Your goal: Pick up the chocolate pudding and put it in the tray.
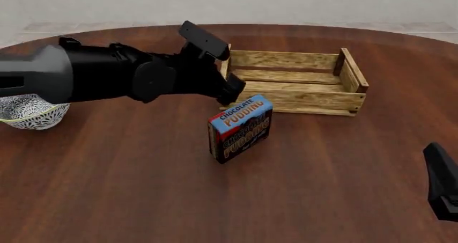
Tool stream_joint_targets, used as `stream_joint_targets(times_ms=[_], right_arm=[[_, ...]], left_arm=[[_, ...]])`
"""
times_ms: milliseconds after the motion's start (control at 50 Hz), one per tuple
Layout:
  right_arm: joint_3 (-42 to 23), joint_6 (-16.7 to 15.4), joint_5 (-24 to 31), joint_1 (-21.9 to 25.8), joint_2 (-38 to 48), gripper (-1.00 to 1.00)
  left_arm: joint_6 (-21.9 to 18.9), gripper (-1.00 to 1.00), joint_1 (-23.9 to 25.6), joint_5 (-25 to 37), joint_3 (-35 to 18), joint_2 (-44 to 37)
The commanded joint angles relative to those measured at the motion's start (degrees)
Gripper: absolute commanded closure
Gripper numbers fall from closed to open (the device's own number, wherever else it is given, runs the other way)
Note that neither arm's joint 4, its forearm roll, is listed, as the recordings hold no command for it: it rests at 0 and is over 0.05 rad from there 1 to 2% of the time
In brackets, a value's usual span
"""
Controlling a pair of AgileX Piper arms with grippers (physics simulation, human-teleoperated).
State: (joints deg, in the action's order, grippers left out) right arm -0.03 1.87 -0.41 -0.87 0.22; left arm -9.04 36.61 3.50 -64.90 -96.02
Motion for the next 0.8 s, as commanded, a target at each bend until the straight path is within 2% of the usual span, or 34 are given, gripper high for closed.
stream_joint_targets(times_ms=[20,520,800], right_arm=[[0.0,0.1,0.0,-0.1,0.1,-1.0],[0.0,0.0,-0.1,0.0,0.0,-1.0],[0.0,-0.4,-0.1,0.2,0.0,-1.0]], left_arm=[[-0.2,-1.0,1.6,-0.4,0.1,-1.1],[-1.4,-1.0,4.4,-2.5,2.4,-3.3],[-1.5,-1.0,3.9,-3.6,3.9,-3.8]])
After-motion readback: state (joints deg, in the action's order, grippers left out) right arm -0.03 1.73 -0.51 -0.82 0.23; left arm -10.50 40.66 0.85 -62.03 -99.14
